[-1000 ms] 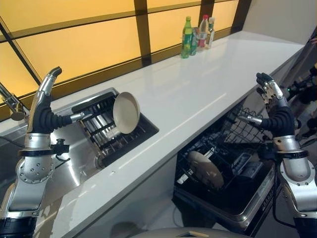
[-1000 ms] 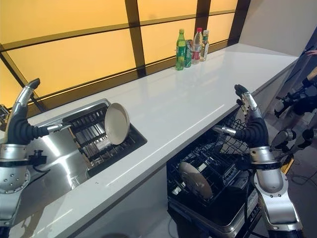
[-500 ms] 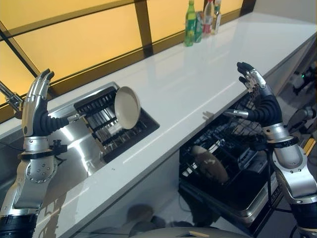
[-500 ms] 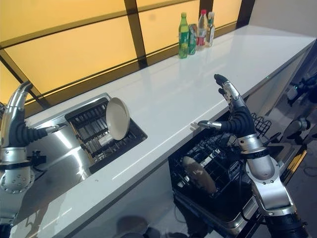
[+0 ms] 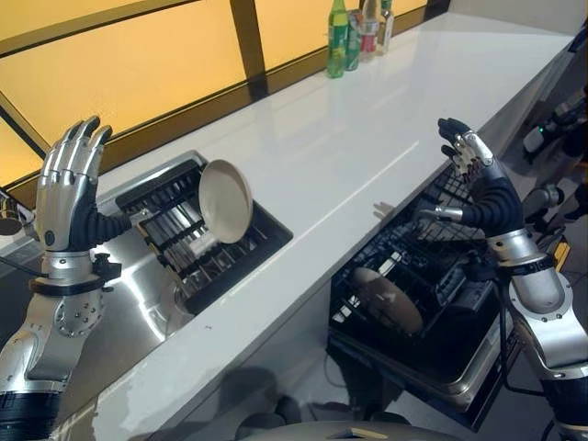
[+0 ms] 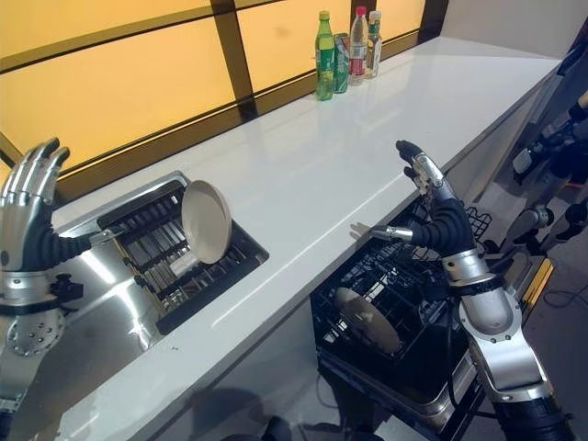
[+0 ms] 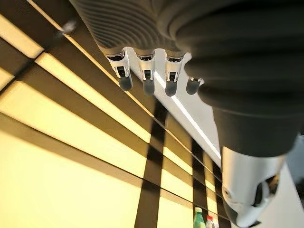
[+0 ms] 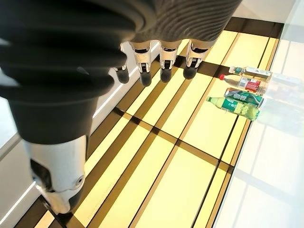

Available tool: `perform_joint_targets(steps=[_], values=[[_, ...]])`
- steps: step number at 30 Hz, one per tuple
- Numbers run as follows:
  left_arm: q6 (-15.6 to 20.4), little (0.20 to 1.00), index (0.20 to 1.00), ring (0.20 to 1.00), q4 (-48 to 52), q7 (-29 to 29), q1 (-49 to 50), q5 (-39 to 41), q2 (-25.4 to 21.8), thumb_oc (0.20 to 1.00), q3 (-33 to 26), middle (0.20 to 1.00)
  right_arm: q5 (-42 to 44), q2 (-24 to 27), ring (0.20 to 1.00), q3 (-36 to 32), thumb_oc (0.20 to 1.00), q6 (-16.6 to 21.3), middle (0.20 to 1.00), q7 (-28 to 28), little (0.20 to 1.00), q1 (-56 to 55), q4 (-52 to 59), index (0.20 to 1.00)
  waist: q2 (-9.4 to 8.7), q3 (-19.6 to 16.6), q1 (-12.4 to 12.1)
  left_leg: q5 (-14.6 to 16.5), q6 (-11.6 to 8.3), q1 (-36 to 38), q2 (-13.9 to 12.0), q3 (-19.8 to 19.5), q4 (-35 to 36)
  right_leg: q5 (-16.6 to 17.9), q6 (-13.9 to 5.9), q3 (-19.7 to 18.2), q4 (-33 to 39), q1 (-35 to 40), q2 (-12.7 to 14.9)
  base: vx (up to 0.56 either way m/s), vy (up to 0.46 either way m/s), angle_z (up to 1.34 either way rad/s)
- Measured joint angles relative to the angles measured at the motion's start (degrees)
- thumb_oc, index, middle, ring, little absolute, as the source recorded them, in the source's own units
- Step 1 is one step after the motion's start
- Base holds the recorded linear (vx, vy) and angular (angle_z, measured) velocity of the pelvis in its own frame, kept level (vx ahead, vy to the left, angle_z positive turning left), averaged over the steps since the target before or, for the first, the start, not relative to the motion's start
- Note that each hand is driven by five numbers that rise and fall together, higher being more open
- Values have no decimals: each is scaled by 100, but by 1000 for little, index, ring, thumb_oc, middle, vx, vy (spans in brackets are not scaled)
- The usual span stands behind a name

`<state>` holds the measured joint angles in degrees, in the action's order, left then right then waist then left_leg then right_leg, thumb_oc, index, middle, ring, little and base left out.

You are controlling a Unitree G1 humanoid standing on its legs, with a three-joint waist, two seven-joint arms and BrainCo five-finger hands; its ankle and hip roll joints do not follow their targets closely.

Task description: Pick up plates and place into dishwasher.

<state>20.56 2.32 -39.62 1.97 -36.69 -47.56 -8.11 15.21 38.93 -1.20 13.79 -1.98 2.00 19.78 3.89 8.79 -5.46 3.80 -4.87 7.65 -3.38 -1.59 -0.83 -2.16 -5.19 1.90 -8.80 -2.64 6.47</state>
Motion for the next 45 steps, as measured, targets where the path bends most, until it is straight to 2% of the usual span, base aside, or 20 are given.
perform_joint_targets(steps=[5,8,10,15,25,29,34,39,45], values=[[-117,1000,1000,1000,-275,-519,-670,-312,-384,1000,771,1000,-1,48,1000,80,1000,2,1000,-269,1000,76,-14,1000,-126,169,6,-7,7,-575,46,19,-254,142,8,-66,-12,-468,28,-60,41,-4],[-157,1000,1000,1000,-403,-587,-1004,-320,-531,1000,989,1000,0,53,1000,175,1000,2,1000,-380,1000,133,-28,1000,-207,442,18,-4,10,-694,56,139,-365,258,11,-175,14,-558,15,18,31,-19],[-177,1000,1000,1000,-438,-605,-1172,-376,-550,1000,1160,1000,0,54,1000,179,1000,2,1000,-419,1000,130,-30,1000,-240,576,119,2,18,-738,68,143,-395,298,3,-183,60,-574,29,69,39,-3],[-168,1000,1000,1000,-452,-665,-1460,-773,-652,1000,1477,1000,2,262,1000,183,1000,5,1000,-496,1000,127,-48,1000,-222,744,203,6,24,-775,66,159,-413,404,-1,-222,230,-540,17,26,14,-4],[-838,1000,1000,1000,-1261,-1065,-3343,-1269,-1246,1000,3070,1000,8,527,1000,439,1000,5,1000,-740,1000,891,-293,1000,-252,1144,325,-1,42,-1359,119,176,-685,905,-2,-320,737,-802,34,-55,33,-5],[-1135,1000,1000,1000,-1576,-1212,-3565,-1376,-1295,1000,3331,1000,22,533,1000,444,1000,5,1000,-782,1000,1034,-338,1000,-251,1247,481,-12,63,-1474,150,228,-689,952,-22,-374,766,-929,64,-46,94,-7],[-1434,1000,1000,1000,-1711,-1162,-4036,-1648,-1524,1000,3752,1000,22,679,1000,664,1000,3,1000,-784,1000,1475,-573,1000,-185,1414,592,-28,89,-1709,209,314,-783,1016,-47,-464,707,-1185,105,-68,108,-6],[-1693,1000,1000,1000,-2082,-536,-4792,-1657,-1622,1000,4571,1000,20,697,1000,870,1000,-5,1000,-726,1000,2151,-737,1000,-164,1623,627,-64,141,-1941,301,346,-900,1022,-77,-553,498,-1492,182,-16,91,-2],[-1698,1000,1000,1000,-2209,-435,-4799,-1602,-1643,1000,4588,1000,18,703,1000,875,1000,-49,1000,-681,1000,2226,-915,1000,-131,1713,637,-74,162,-1936,323,449,-898,1032,-90,-638,417,-1584,197,9,73,-9]])
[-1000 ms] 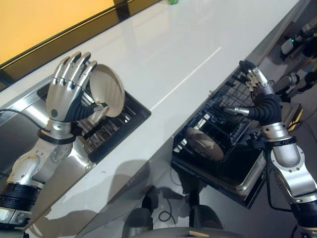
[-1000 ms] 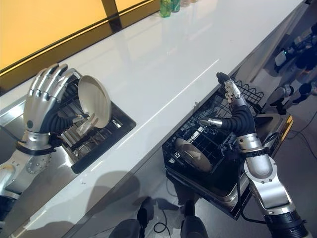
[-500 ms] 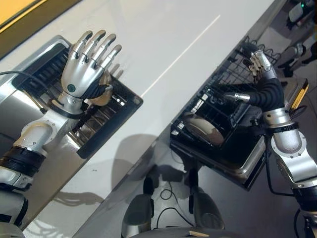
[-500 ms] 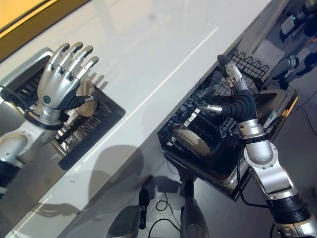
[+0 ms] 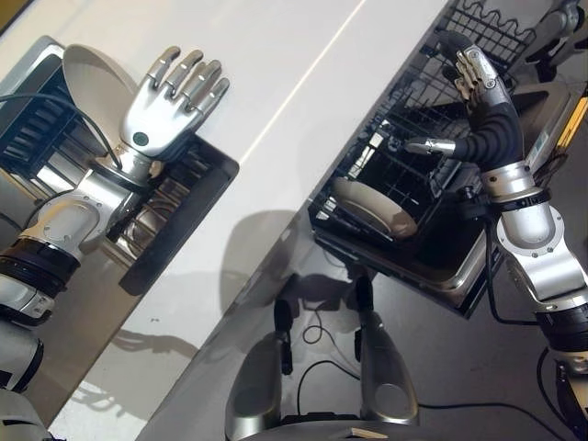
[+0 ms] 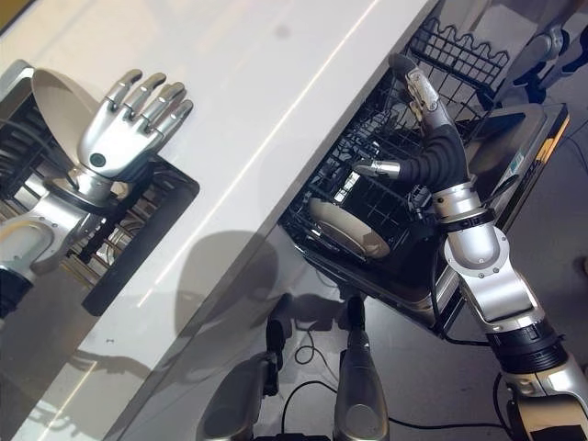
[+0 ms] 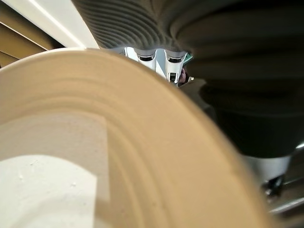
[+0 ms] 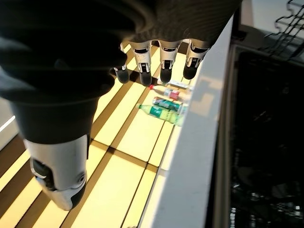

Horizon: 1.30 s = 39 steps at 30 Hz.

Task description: Pick up plates and place into dishwasher.

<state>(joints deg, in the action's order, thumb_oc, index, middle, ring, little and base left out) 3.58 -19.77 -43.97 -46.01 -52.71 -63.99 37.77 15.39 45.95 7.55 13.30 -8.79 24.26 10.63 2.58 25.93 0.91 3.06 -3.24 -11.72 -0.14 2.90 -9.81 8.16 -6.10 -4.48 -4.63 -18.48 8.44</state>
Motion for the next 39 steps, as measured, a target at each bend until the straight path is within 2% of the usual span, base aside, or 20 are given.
perform_joint_targets(steps=[8,14,17,20,23,26,29,33,37,39], values=[[98,1000,1000,1000,-15,-249,199,214,1,1000,-184,1000,1,0,1000,-1,1000,-28,1000,162,1000,4,1,1000,26,13,-17,-3,2,125,5,3,7,-80,15,47,-168,41,16,42,27,0],[555,1000,1000,1000,1314,-330,851,233,2,1000,-1419,1000,-1,-11,1000,-165,1000,-127,1000,282,1000,-186,25,1000,65,28,-45,-34,28,228,15,-111,38,-128,3,185,-197,180,78,18,-54,11],[985,1000,1000,1000,2322,-219,1295,557,110,1000,-2278,1000,-4,-103,1000,-491,1000,-133,1000,328,1000,-525,122,1000,73,22,-130,-36,30,314,11,-165,60,-162,-1,242,-190,293,94,14,-92,11],[1454,1000,1000,1000,2939,190,1747,1269,557,1000,-2950,1000,-19,-246,1000,-737,1000,-148,1000,354,1000,-878,410,1000,165,-32,-181,-36,29,401,7,-246,97,-173,0,336,-126,438,95,15,-105,11],[2056,1000,1000,1000,3515,1305,2356,2090,985,1000,-3458,1000,-33,-334,1000,-939,1000,-202,1000,405,1000,-1134,682,1000,235,-82,-212,-36,26,465,-8,-321,132,-184,10,426,-75,555,86,10,-63,13],[2407,1000,1000,1000,4123,2443,2518,2335,964,1000,-3491,1000,-23,-365,1000,-1089,1000,-286,1000,476,1000,-1159,742,1000,244,-167,-294,-33,22,521,-3,-341,162,-191,18,462,-45,626,79,49,-16,5],[2404,1000,1000,1000,4357,2992,2540,2329,826,1000,-3584,1000,5,-363,1000,-1183,1000,-350,1000,515,1000,-1271,745,1000,300,-385,-364,-32,20,641,-16,-412,249,-203,17,540,25,784,81,90,6,10],[2038,1000,1000,1000,4244,2931,2679,1684,342,1000,-3704,1000,225,-298,1000,-1186,1000,-352,1000,613,1000,-1592,745,1000,310,-782,-361,-25,8,830,-46,-503,368,-301,12,683,84,1012,85,80,9,15],[1950,1000,1000,1000,4126,2853,3413,1450,236,1000,-4184,1000,372,-231,1000,-1232,1000,-341,1000,708,1000,-1955,745,1000,333,-926,-418,-13,-5,1046,-57,-607,425,-392,8,786,82,1256,84,138,29,11],[1933,1000,1000,1000,3970,2808,3637,1266,218,1000,-4239,1000,437,-230,1000,-1242,1000,-341,1000,729,1000,-2134,724,1000,331,-969,-501,-10,-11,1114,-60,-651,438,-441,10,857,67,1338,85,134,77,18]])
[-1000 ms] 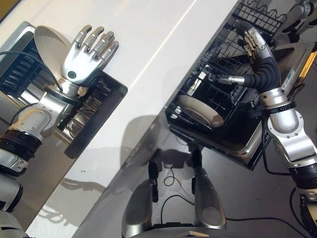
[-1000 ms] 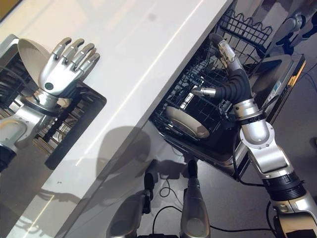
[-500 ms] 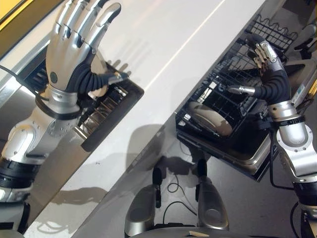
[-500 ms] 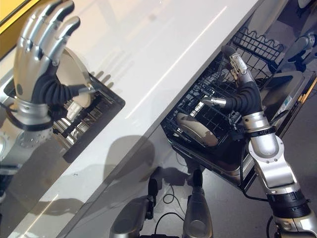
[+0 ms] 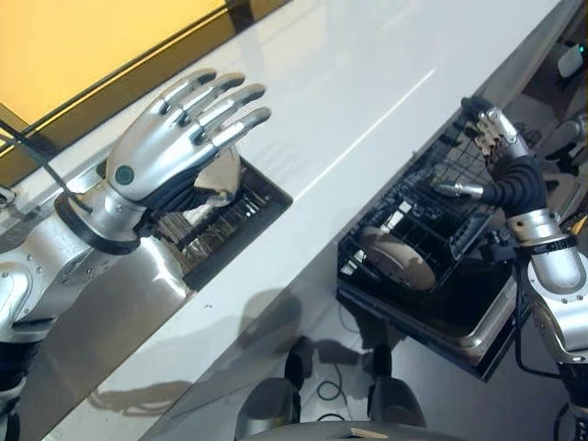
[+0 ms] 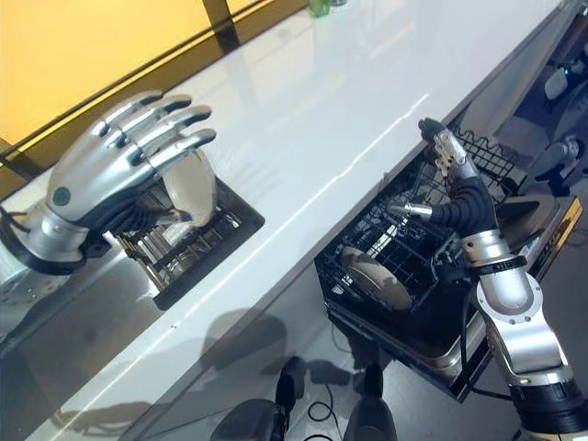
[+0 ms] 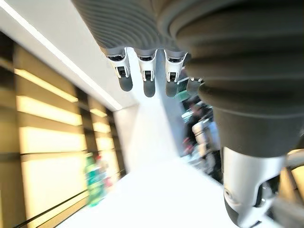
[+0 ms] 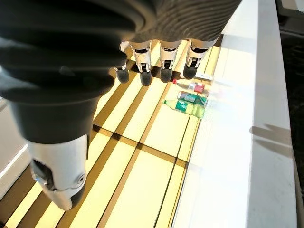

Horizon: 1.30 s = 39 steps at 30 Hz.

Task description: Pick up plates and place into dishwasher.

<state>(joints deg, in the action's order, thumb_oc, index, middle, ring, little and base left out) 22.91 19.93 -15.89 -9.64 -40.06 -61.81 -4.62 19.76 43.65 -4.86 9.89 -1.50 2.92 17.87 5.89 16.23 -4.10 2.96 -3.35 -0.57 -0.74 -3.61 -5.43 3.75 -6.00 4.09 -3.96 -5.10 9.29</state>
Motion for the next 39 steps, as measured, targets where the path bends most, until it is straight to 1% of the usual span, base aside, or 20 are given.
perform_joint_targets(steps=[1,3,5,7,10,15,17,19,22,23,25,26,28,29,30,31,32,34,35,39], values=[[-1,1000,1000,1000,-96,-51,103,-99,-13,1000,-3,1000,10,6,1000,3,1000,0,1000,19,1000,-16,0,1000,2,-40,-13,0,-1,0,-10,-14,2,-23,-2,22,-25,1,5,133,92,13],[-24,1000,1000,1000,-365,-172,264,-248,-100,1000,-3,1000,15,16,1000,10,1000,0,1000,21,1000,-21,0,1000,4,-91,-139,-1,-2,20,0,-30,2,-68,-5,48,-91,5,16,115,105,8],[-135,1000,1000,1000,-650,-366,456,-464,-233,1000,-5,1000,15,32,1000,53,1000,1,1000,22,1000,-24,-3,1000,2,-112,-185,-1,-2,50,8,-30,4,-115,-8,48,-167,2,32,87,113,2],[-264,1000,1000,1000,-874,-486,657,-650,-309,1000,-11,1000,19,65,1000,128,1000,1,1000,39,1000,-31,-10,1000,3,-115,-185,1,1,91,30,-27,2,-174,-14,40,-261,-4,58,76,129,1],[-453,1000,1000,1000,-1311,-787,783,-741,-349,1000,44,1000,132,262,1000,204,1000,4,1000,68,1000,-32,-32,1000,1,-121,-163,-7,19,99,60,16,-3,-268,-7,-18,-434,-101,106,53,152,-5],[-958,1000,1000,1000,-1941,-1604,773,-873,-351,1000,581,1000,177,484,1000,560,1000,9,1000,115,1000,44,-94,1000,7,-132,-128,-6,29,27,110,161,-52,-397,0,-204,-764,-443,148,-27,106,-16],[-1222,1000,1000,1000,-2142,-1961,724,-874,-350,1000,862,1000,176,523,1000,656,1000,10,1000,111,1000,201,-116,1000,1,-136,-105,11,35,-179,139,233,-173,-384,-2,-208,-885,-717,189,-193,64,-23],[-1537,1000,1000,1000,-2501,-2381,499,-866,-348,1000,1240,1000,171,634,1000,944,1000,11,1000,73,1000,623,-204,1000,-12,-109,33,40,39,-596,187,315,-416,-321,12,-278,-1021,-1083,200,-228,10,-16],[-1943,1000,1000,1000,-2988,-2803,-193,-854,-315,1000,1742,1000,157,654,1000,1180,1000,10,1000,-46,1000,1273,-396,1000,-26,137,88,82,16,-1083,167,361,-762,-157,29,-388,-1041,-1473,140,-171,-27,-17],[-2073,1000,1000,1000,-3046,-2941,-407,-848,-304,1000,1819,1000,135,647,1000,1255,1000,9,1000,-114,1000,1394,-444,1000,-71,261,158,102,2,-1212,146,382,-877,-79,30,-413,-1018,-1559,102,-176,-38,-14],[-2325,1000,1000,1000,-3114,-3180,-870,-792,-306,1000,1928,1000,88,633,1000,1363,1000,9,1000,-237,1000,1572,-450,1000,-177,554,165,166,2,-1420,89,457,-1052,6,83,-402,-937,-1705,68,-137,-14,-25],[-2415,1000,1000,1000,-3155,-3241,-1107,-770,-308,1000,1955,1000,45,622,1000,1469,1000,8,1000,-288,1000,1718,-452,1000,-228,697,169,167,4,-1555,63,517,-1123,53,92,-387,-869,-1806,70,-104,17,-37],[-2606,1000,1000,1000,-3255,-3265,-1578,-719,-306,1000,2208,1000,-112,591,1000,1492,1000,-6,1000,-338,1000,1886,-452,1000,-224,948,191,156,42,-1717,14,551,-1172,61,73,-306,-668,-1880,76,-87,42,-36],[-2649,1000,1000,1000,-3320,-3266,-1780,-631,-306,1000,2299,1000,-139,550,1000,1493,1000,-8,1000,-372,1000,1939,-452,1000,-246,1020,221,169,64,-1805,3,597,-1227,69,71,-304,-690,-1966,99,-73,62,-20],[-2728,1000,1000,1000,-3395,-3271,-1978,-585,-306,1000,2390,1000,-182,515,1000,1498,1000,-15,1000,-403,1000,1977,-452,1000,-276,1109,274,215,75,-1873,66,603,-1334,157,78,-345,-702,-1997,113,-57,64,1],[-2821,1000,1000,1000,-3521,-3296,-2137,-536,-306,1000,2455,1000,-249,458,1000,1517,1000,-29,1000,-409,1000,2025,-452,1000,-303,1157,342,283,68,-1972,97,595,-1477,343,70,-397,-698,-2039,122,-39,56,2],[-2916,1000,1000,1000,-3596,-3368,-2230,-446,-304,1000,2497,1000,-292,408,1000,1518,1000,-34,1000,-409,1000,2058,-452,1000,-310,1172,341,341,52,-2071,86,601,-1596,400,59,-418,-700,-2120,113,-39,37,-5],[-3079,1000,1000,1000,-3677,-3466,-2345,-322,-303,1000,2505,1000,-373,357,1000,1519,1000,-87,1000,-411,1000,2083,-456,1000,-302,1241,342,385,50,-2168,55,616,-1684,461,87,-451,-704,-2179,72,-36,18,-14],[-3183,1000,1000,1000,-3668,-3485,-2394,-293,-302,1000,2521,1000,-440,350,1000,1531,1000,-136,1000,-414,1000,2085,-461,1000,-306,1248,344,412,54,-2220,53,616,-1711,489,48,-465,-705,-2233,65,-16,17,-9],[-3582,1000,1000,1000,-3712,-3592,-2475,-291,-301,1000,2552,1000,-516,345,1000,1611,1000,-158,1000,-432,1000,2098,-484,1000,-308,1249,342,469,77,-2222,62,637,-1724,492,33,-480,-703,-2244,75,-16,36,-5]])
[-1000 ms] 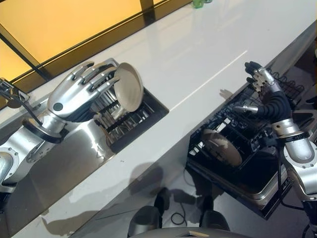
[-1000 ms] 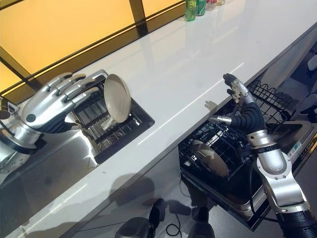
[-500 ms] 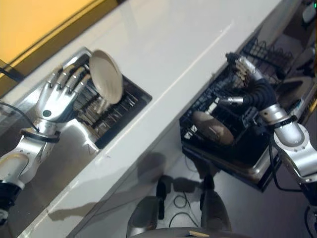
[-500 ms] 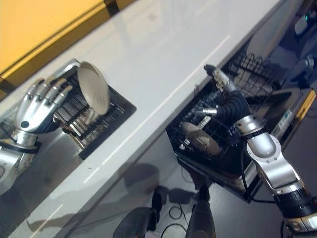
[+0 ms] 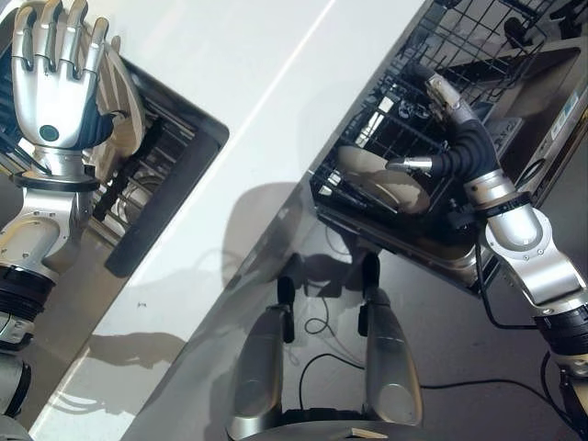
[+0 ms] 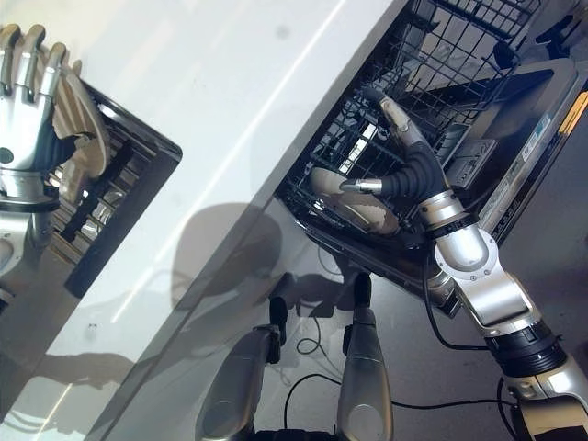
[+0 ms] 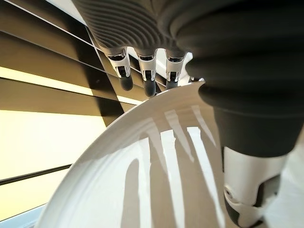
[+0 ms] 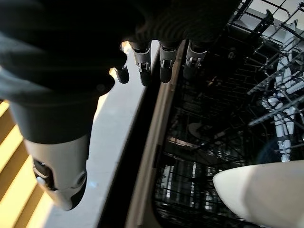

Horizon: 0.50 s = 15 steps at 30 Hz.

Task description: Pick up plates and place into dishwasher.

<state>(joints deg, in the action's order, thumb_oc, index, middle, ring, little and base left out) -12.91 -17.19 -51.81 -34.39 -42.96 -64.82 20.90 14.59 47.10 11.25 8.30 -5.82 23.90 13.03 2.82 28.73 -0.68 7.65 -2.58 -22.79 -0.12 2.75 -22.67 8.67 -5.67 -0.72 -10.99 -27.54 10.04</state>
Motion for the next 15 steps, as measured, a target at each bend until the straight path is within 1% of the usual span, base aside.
perform_joint_targets(steps=[1,3,5,7,9,11,15], values=[[-123,1000,1000,1000,-55,-64,-47,12,0,1000,0,1000,0,0,1000,2,1000,0,1000,-1,1000,8,0,1000,0,0,-3,3,4,0,6,0,-1,0,0,0,-1,2,6,5,63,1],[-346,1000,1000,1000,-240,-387,-171,231,-1,1000,-27,1000,0,-4,1000,12,1000,0,1000,4,1000,59,0,1000,0,0,-7,8,13,0,21,1,-16,0,0,0,-8,6,18,14,80,1],[-507,1000,1000,1000,-339,-675,-182,392,-14,1000,-221,1000,0,-4,1000,9,1000,0,1000,19,1000,89,-1,1000,0,0,-6,15,20,3,29,5,-45,-3,2,-9,-25,11,25,12,71,0],[-582,1000,1000,1000,-303,-818,-185,378,-41,1000,-380,1000,1,-6,1000,9,1000,0,1000,44,1000,91,-1,1000,-1,0,-10,23,26,3,31,7,-88,-22,21,-14,-50,20,27,0,50,1],[-675,1000,1000,1000,-164,-783,-230,350,-66,1000,-429,1000,2,-6,1000,9,1000,0,1000,70,1000,96,-1,1000,-2,-1,-10,42,57,1,39,6,-113,-37,19,-28,-49,29,34,-3,18,0],[-692,1000,1000,1000,-12,-685,-314,302,-72,1000,-426,1000,3,-6,1000,9,1000,0,1000,89,1000,97,-1,1000,-2,-1,4,57,65,-16,49,6,-123,-62,-16,-32,1,26,42,-5,39,-1],[-543,1000,1000,1000,24,-156,-360,-26,-258,1000,-398,1000,2,-15,1000,1,1000,0,1000,200,1000,108,3,1000,-2,-1,129,40,101,-107,53,24,-112,-64,-21,-32,222,21,44,-10,39,-5]])
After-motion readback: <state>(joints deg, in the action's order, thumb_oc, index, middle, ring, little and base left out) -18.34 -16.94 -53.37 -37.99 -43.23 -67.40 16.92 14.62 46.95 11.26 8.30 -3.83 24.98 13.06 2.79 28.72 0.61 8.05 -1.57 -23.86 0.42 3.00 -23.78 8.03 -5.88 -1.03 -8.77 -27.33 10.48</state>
